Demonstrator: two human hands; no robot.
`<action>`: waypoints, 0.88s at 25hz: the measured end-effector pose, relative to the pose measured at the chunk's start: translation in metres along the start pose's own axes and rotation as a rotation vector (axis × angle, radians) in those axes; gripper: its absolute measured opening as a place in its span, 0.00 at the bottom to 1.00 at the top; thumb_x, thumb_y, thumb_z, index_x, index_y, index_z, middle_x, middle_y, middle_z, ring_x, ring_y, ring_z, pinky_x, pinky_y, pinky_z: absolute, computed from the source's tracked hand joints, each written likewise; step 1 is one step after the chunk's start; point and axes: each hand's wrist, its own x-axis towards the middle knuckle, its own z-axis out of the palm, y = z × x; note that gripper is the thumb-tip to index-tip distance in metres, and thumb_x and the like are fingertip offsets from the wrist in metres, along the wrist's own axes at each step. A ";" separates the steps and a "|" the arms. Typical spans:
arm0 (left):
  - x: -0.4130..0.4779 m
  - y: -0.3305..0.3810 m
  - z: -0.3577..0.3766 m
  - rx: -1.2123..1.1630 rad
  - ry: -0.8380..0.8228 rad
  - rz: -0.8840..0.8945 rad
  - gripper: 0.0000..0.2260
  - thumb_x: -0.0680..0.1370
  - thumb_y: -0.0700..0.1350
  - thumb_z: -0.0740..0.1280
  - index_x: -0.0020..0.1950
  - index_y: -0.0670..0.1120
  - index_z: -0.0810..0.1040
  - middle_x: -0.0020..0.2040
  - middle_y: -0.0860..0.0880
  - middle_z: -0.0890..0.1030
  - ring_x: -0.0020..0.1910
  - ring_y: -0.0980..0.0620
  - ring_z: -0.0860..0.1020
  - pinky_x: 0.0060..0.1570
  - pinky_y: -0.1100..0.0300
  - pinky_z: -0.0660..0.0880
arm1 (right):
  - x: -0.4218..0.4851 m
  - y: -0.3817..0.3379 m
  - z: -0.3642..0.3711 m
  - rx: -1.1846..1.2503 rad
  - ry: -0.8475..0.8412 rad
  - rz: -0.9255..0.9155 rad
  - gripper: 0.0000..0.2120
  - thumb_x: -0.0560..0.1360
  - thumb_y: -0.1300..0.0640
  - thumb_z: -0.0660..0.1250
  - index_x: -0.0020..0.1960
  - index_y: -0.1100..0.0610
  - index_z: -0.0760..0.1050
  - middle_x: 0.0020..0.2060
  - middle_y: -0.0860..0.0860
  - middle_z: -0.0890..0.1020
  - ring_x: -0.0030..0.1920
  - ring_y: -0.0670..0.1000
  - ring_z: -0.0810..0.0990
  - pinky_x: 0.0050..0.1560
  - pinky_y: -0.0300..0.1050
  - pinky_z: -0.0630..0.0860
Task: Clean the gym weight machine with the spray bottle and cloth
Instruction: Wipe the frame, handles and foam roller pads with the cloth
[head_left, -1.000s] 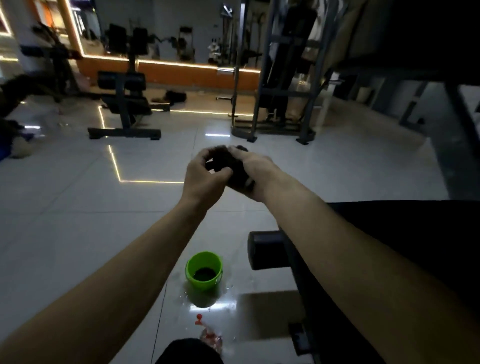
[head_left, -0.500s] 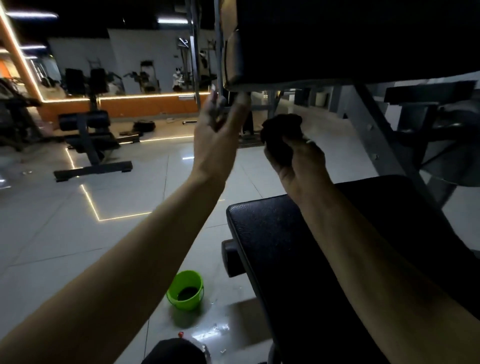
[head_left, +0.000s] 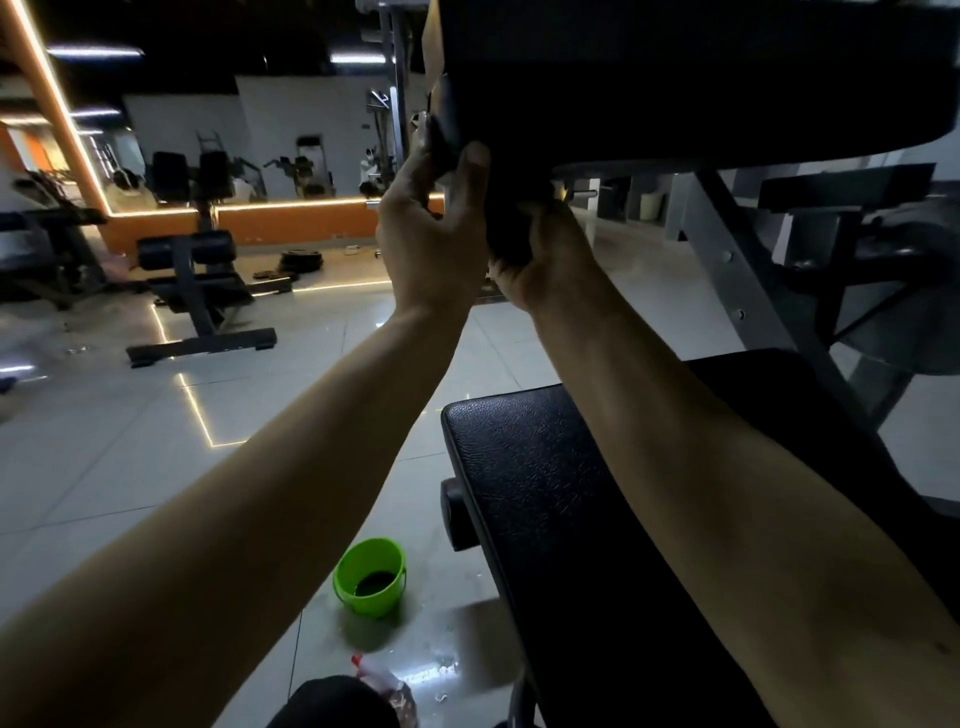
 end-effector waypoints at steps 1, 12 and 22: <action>-0.001 0.000 0.000 0.004 0.007 0.003 0.18 0.81 0.51 0.68 0.67 0.43 0.79 0.59 0.51 0.85 0.62 0.53 0.81 0.62 0.48 0.79 | 0.006 -0.001 -0.003 0.063 0.018 -0.019 0.18 0.83 0.62 0.63 0.73 0.62 0.72 0.61 0.62 0.83 0.56 0.60 0.84 0.51 0.49 0.85; -0.002 -0.004 -0.003 0.059 -0.017 0.082 0.19 0.82 0.52 0.67 0.69 0.44 0.79 0.59 0.50 0.85 0.60 0.56 0.82 0.55 0.56 0.80 | 0.012 0.005 -0.005 0.112 -0.023 -0.018 0.20 0.83 0.62 0.63 0.74 0.62 0.70 0.62 0.62 0.82 0.63 0.63 0.82 0.60 0.55 0.81; 0.004 -0.009 -0.011 -0.062 -0.110 0.020 0.21 0.83 0.48 0.62 0.75 0.41 0.73 0.66 0.47 0.81 0.66 0.54 0.78 0.64 0.55 0.77 | -0.031 0.023 0.010 -0.092 -0.011 0.007 0.10 0.83 0.61 0.64 0.62 0.60 0.78 0.50 0.57 0.85 0.49 0.55 0.86 0.47 0.46 0.84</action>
